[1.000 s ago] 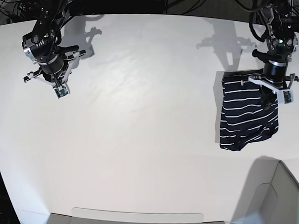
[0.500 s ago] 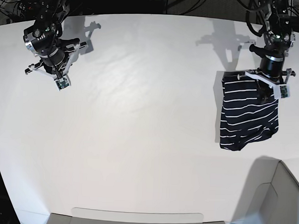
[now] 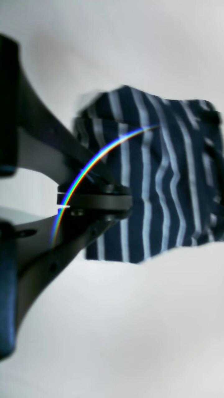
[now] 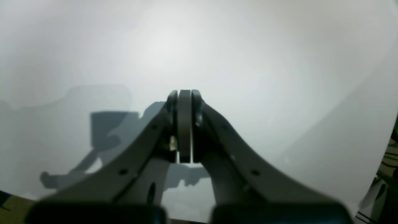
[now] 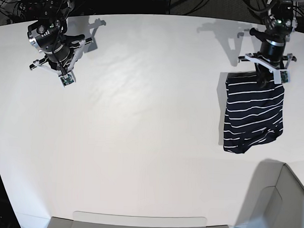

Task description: Fold the T-shirt properly

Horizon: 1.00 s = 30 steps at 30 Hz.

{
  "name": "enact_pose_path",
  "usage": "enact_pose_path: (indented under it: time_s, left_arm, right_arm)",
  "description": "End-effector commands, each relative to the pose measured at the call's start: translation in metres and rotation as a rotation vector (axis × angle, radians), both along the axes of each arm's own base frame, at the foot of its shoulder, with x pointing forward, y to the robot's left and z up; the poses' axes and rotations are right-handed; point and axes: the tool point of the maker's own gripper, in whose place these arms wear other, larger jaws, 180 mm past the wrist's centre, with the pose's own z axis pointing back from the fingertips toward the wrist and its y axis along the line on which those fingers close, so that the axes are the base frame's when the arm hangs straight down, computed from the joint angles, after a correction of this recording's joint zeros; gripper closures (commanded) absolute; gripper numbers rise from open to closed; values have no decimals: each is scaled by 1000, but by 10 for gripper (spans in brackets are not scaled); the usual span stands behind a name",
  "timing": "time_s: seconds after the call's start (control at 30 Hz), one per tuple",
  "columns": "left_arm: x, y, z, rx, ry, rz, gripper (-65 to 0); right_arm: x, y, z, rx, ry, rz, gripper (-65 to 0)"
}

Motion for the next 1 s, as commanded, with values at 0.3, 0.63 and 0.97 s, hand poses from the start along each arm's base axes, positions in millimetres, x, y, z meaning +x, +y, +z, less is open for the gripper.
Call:
enact_pose_path:
  time_s: [0.3,0.63,0.97]
  left_arm:
    - [-52,-13,-25,-29,124,-7,0]
    - [-113,-40,-37,-69,162,-52,0]
    - [-169,-42,-44,44,230,-96,0]
  right_arm:
    - [-35,8,-15,22,73,9,0]
    - [-80,57,-19,279,-69,13,0]
    - [-138,41,11,554,-184,-204,0]
